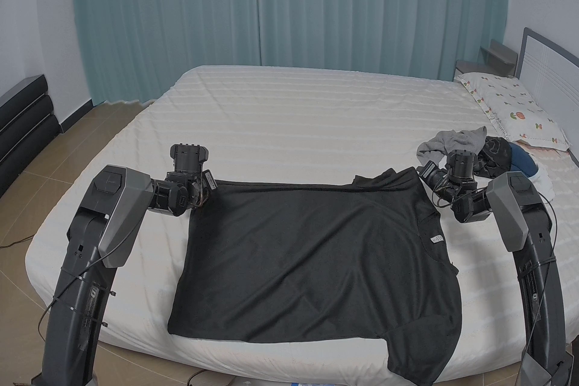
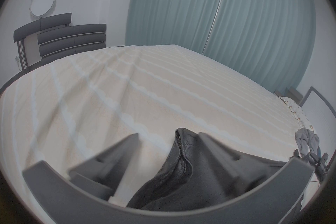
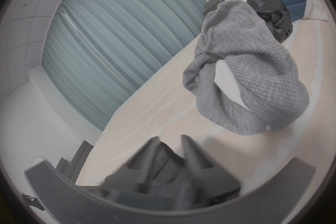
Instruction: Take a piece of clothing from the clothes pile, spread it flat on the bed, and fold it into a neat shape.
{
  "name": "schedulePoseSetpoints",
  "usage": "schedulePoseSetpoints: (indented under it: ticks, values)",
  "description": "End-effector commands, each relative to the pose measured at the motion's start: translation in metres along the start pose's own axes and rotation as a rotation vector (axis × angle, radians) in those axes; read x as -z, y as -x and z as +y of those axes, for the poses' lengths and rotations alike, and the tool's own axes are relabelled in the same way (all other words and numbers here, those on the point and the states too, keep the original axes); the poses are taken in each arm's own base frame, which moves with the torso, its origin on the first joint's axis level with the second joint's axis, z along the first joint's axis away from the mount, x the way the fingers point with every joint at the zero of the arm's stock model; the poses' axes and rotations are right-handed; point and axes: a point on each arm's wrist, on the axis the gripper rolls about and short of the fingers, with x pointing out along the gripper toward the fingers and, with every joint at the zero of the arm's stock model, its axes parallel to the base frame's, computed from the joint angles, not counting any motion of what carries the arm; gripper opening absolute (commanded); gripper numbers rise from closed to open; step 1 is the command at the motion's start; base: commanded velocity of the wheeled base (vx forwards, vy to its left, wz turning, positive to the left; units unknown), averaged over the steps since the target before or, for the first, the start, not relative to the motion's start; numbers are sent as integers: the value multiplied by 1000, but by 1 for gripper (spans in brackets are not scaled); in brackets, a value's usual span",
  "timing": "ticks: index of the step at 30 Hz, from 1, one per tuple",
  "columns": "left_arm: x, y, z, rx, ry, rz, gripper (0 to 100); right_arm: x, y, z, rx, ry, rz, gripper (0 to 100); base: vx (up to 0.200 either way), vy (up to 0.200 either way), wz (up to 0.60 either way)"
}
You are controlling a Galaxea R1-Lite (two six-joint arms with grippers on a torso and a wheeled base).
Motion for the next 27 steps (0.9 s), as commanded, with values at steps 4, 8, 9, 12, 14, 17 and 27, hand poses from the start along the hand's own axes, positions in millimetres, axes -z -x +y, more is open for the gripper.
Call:
schedulePoseSetpoints:
  ticks: [4,8,9,12,14,17,27]
  values:
    - [-27,20,4,-20,36,3,100,-28,32,18,7,-19,8,100,0,0,0]
    - [-52,62,7,22,100,55,100,-41,69,29,22,-27,27,100,0,0,0]
    - [-55,75,11,34,111,79,100,-42,81,30,37,-39,42,100,0,0,0]
    - [-54,106,22,76,111,162,100,-36,113,29,66,-66,106,100,0,0,0]
    - [-50,129,30,104,110,224,100,-30,134,30,64,-76,140,100,0,0,0]
    - [-36,158,41,109,119,307,100,-12,164,32,81,-82,199,100,0,0,0]
    - [8,236,67,107,211,437,100,24,242,34,105,-134,331,100,-20,0,0]
